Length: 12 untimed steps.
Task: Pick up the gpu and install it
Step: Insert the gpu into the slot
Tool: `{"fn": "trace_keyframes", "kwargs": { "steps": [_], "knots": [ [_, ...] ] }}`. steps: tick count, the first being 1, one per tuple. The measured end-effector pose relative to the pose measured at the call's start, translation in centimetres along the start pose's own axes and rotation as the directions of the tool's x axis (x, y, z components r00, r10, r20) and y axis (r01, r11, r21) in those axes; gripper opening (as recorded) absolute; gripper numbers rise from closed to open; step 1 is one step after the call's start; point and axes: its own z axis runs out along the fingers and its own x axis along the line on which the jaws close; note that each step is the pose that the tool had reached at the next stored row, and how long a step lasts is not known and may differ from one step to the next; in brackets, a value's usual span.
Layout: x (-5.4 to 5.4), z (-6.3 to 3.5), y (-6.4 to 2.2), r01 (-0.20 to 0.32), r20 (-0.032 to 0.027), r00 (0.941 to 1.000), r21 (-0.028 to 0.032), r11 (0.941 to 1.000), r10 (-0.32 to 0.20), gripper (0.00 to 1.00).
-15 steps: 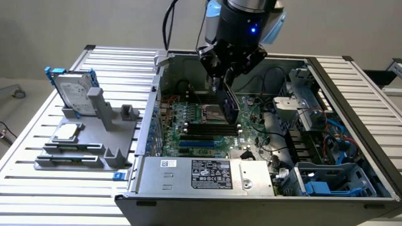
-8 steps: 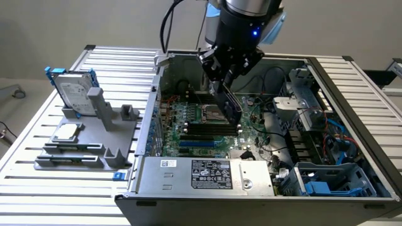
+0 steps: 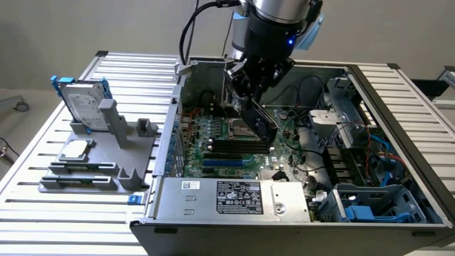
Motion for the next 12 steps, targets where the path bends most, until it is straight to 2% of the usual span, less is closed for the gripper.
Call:
{"fn": "trace_keyframes", "kwargs": {
  "steps": [3,6,8,12],
  "knots": [
    [-0.01,0.25,-0.03,0.055,-0.0062,0.9985,0.0019,0.9985,-0.055,0.27],
    [-0.02,0.43,-0.05,0.109,-0.0095,0.9940,-0.0002,0.9940,-0.109,0.27],
    [-0.02,0.53,-0.06,0.145,-0.0105,0.9894,-0.0031,0.9894,-0.145,0.27],
    [-0.03,0.72,-0.09,0.218,-0.0135,0.9759,-0.0079,0.9760,-0.218,0.27]
  ]
}}
